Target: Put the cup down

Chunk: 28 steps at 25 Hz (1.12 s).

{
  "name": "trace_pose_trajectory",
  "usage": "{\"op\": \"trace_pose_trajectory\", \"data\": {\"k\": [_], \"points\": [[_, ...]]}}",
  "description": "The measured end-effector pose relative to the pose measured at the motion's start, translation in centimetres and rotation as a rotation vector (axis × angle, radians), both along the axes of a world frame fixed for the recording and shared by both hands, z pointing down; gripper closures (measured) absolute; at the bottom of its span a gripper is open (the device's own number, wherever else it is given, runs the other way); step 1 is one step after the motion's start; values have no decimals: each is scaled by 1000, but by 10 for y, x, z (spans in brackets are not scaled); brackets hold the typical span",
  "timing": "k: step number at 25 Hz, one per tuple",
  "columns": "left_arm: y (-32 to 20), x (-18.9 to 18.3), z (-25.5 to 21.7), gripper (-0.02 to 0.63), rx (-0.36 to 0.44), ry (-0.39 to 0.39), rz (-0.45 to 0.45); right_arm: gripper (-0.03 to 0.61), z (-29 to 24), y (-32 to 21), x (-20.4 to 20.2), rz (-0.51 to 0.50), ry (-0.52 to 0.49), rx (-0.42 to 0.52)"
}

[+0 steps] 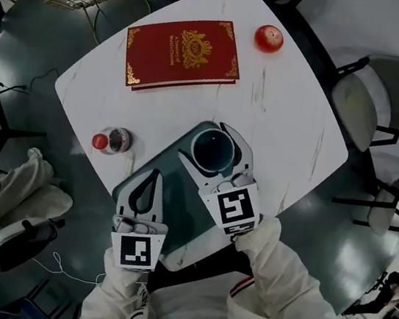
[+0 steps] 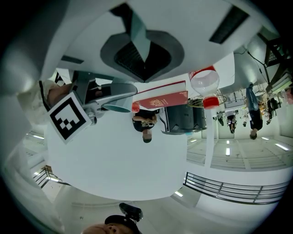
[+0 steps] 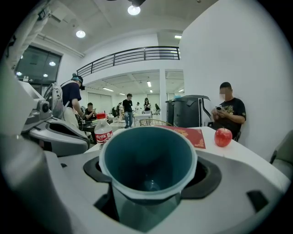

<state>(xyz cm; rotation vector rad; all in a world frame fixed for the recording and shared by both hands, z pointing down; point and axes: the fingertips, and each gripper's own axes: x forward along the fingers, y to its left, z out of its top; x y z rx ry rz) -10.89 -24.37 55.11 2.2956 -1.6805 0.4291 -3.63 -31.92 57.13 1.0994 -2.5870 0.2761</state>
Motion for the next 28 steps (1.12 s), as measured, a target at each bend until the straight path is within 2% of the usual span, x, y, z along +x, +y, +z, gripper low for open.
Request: {"op": "trace_pose_trajectory", "data": {"k": [28], "points": [[-7, -3, 9, 603, -18, 5, -34, 170, 18, -9, -20, -87, 72, 29]]}}
